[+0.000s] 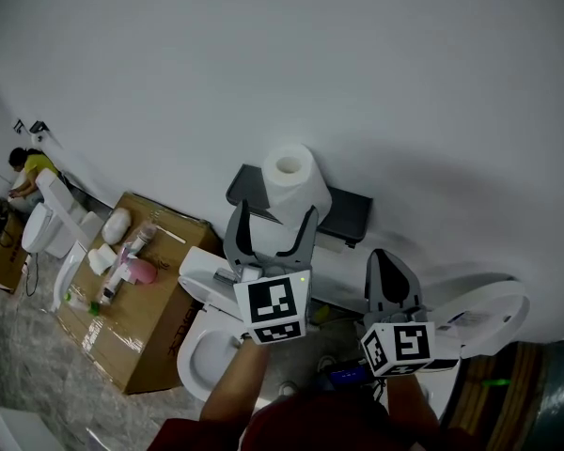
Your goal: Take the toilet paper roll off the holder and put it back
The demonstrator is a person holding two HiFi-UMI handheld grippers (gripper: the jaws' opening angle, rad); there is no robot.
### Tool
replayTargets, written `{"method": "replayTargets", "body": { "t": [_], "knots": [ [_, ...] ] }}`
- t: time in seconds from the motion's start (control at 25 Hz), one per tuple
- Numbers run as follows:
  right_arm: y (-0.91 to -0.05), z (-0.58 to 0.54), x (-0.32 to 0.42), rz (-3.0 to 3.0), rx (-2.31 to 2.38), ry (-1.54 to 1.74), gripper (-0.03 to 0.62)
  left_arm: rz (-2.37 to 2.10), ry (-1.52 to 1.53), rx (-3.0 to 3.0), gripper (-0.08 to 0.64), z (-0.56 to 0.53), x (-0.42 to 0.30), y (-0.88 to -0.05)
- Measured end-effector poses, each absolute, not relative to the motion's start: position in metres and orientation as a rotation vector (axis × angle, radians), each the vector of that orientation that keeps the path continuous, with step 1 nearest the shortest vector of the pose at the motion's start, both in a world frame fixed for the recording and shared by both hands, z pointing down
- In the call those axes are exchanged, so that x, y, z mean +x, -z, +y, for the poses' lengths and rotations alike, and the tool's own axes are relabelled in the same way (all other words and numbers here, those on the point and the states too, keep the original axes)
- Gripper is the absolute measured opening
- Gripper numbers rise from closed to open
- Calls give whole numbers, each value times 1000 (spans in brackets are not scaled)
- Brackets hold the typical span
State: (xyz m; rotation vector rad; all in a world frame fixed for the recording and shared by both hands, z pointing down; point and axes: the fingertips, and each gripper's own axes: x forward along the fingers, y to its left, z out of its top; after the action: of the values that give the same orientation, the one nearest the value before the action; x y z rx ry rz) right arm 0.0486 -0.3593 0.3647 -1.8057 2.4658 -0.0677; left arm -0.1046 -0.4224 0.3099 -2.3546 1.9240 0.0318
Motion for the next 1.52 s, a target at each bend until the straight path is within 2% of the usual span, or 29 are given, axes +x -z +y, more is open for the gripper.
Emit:
{"method": "replayTargets", "body": {
  "t": [0.52,1.28,1.36,1.44,1.48,1.52],
  "knots": [
    [-367,-352,43,2474,-1807,69,17,2025,76,-2404,439,-378,-122,-373],
    [-368,-350,41,2468,-1806,89,17,1995,108,-2447,426,-367,-116,-382],
    [-368,-350,41,2467,-1806,88,17,1998,90,-2432,382,-366,-117,-378],
    [-368,-350,41,2468,-1804,88,17,2010,66,-2406,226,-364,-119,-373],
    [-368,-350,41,2469,-1802,88,17,2011,57,-2399,173,-363,-119,-371],
    [-368,-350,41,2471,-1800,89,17,2009,49,-2399,153,-363,-119,-370]
  ]
}}
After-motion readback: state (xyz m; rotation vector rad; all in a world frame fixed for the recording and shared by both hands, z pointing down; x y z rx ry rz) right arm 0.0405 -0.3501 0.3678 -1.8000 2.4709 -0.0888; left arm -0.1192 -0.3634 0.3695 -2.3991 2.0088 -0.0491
